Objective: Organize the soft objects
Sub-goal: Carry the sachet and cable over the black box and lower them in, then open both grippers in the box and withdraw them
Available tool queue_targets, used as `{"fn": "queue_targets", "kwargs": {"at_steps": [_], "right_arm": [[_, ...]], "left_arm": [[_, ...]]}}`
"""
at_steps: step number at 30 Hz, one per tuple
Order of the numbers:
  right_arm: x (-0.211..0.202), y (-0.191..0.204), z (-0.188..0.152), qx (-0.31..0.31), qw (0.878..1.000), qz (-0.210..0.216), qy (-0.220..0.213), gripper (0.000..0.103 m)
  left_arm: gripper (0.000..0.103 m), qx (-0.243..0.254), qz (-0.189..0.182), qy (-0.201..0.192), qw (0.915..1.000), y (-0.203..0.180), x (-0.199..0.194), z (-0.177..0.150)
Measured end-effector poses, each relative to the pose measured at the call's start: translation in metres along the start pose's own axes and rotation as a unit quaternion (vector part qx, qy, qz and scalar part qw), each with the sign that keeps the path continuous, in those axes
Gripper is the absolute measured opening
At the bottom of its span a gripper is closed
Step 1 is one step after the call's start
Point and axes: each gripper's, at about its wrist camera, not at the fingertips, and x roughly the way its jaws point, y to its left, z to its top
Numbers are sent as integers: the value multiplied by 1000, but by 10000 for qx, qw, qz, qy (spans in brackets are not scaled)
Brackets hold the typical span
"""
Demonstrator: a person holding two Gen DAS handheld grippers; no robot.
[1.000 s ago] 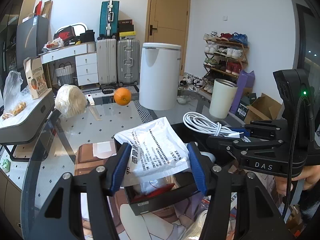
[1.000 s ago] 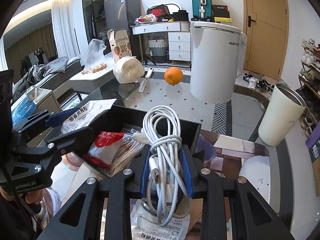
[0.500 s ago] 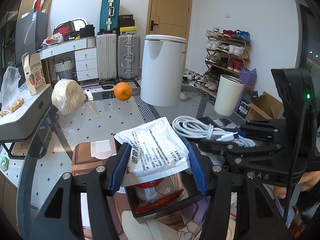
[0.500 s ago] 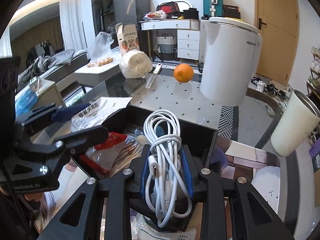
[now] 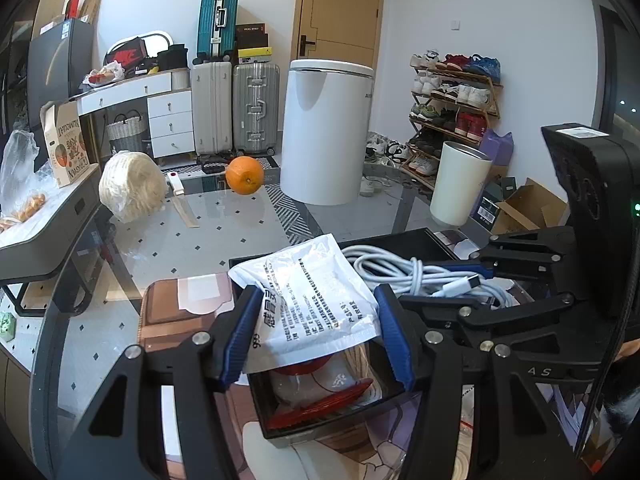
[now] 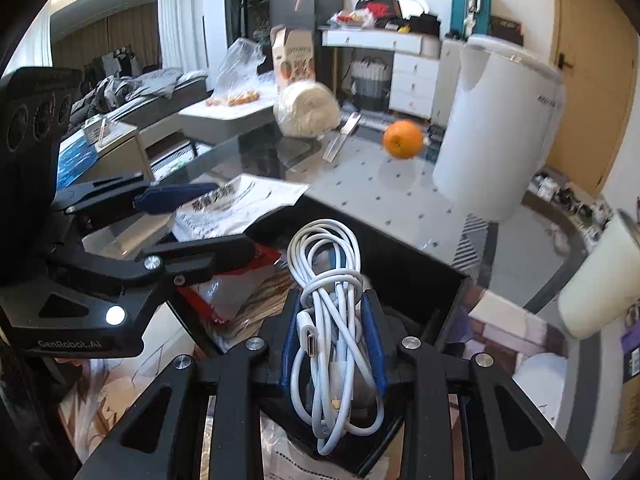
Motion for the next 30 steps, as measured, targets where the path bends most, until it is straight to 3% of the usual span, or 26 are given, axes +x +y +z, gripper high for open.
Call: {"fn": "queue_targets", "kwargs": {"at_steps": [9,11,13,18,21,24,25,30], "right_arm": [[6,1,3,-258,9995,-88,175,30],[1,0,3,-258,9995,-127,146,35],[-9,-2,1,-254,9996,-156,26,48],[-30,-7,-8,-188,9994,-260,-123,50],[-40,-9,-15,-93,9992,-329,-186,56],[-51,-8,-22,17,9989,-357,-293,73],[-54,-8,-24,52,9987,-371,-332,77],[-66,-4,-34,249,9977,-443,-442,85]], "left_arm": [[57,54,-9,84,9999,-2,5,-1],[57,70,-3,98,9999,-2,5,-1],[58,94,-12,135,9999,-3,6,-2],[58,238,-40,306,9992,-9,12,-6],[61,317,-14,368,9988,-12,13,-8],[69,343,-56,426,9985,-15,11,-9],[76,332,-47,436,9985,-16,10,-10],[91,267,-23,241,9994,-17,-5,-9]]}}
